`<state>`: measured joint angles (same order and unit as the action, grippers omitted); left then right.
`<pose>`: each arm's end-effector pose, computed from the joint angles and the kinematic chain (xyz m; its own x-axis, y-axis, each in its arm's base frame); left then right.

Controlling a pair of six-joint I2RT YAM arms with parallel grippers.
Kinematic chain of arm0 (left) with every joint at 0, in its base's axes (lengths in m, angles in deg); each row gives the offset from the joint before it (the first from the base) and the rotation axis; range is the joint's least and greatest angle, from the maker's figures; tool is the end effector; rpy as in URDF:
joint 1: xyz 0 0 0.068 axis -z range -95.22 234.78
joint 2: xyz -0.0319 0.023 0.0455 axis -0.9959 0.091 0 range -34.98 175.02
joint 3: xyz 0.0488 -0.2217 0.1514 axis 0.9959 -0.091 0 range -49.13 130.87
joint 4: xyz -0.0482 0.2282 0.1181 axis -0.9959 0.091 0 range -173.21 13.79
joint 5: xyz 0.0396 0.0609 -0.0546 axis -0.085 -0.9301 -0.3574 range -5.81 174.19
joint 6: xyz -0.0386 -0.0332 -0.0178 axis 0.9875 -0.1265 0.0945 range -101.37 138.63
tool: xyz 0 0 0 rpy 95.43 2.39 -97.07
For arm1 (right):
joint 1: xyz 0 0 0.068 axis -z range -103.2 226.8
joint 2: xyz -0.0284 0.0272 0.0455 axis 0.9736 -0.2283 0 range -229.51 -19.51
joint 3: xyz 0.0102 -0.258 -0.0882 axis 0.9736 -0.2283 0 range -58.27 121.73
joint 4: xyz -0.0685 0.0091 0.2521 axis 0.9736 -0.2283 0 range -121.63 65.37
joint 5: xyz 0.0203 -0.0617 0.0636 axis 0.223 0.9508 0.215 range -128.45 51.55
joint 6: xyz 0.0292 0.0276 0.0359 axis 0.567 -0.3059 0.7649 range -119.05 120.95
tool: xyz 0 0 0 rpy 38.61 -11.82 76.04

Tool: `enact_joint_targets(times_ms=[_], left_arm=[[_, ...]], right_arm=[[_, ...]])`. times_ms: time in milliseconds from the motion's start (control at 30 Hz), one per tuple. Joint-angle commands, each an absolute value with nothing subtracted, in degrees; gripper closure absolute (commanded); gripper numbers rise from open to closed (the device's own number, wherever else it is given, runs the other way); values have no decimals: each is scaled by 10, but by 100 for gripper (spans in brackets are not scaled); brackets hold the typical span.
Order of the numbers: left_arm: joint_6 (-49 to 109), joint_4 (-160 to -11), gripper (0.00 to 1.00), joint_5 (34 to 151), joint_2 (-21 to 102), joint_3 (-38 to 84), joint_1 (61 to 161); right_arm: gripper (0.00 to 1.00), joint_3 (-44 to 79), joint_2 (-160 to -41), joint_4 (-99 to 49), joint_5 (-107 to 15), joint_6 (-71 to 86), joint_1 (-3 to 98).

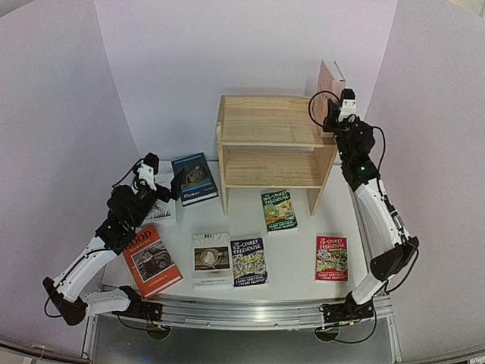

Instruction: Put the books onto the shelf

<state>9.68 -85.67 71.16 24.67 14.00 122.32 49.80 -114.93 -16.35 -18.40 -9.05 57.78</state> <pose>0.1916 -0.1371 0.4274 0.1457 0.0793 -0.9861 0.3980 0.9079 0.1318 0.3549 0.1094 0.5269 0.3332 -0.0577 -0.9411 0.0553 0.9976 -0.0416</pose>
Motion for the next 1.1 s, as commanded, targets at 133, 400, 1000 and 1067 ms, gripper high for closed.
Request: enact_joint_targets(times_ms=[133,400,1000,1067], left_arm=[[97,-867,0,724,238,143,1220],[101,-853,0,726,243,150,1221],[79,-559,0,892,289,168,1220],[84,-488,0,923,314,178,1220]], right_arm=[[57,439,-1114,-141,-154,-106,587],[38,454,-1116,-152,-158,-108,586],[5,394,-993,-206,-273,-27,586],[5,378,-955,-233,-298,-4,587]])
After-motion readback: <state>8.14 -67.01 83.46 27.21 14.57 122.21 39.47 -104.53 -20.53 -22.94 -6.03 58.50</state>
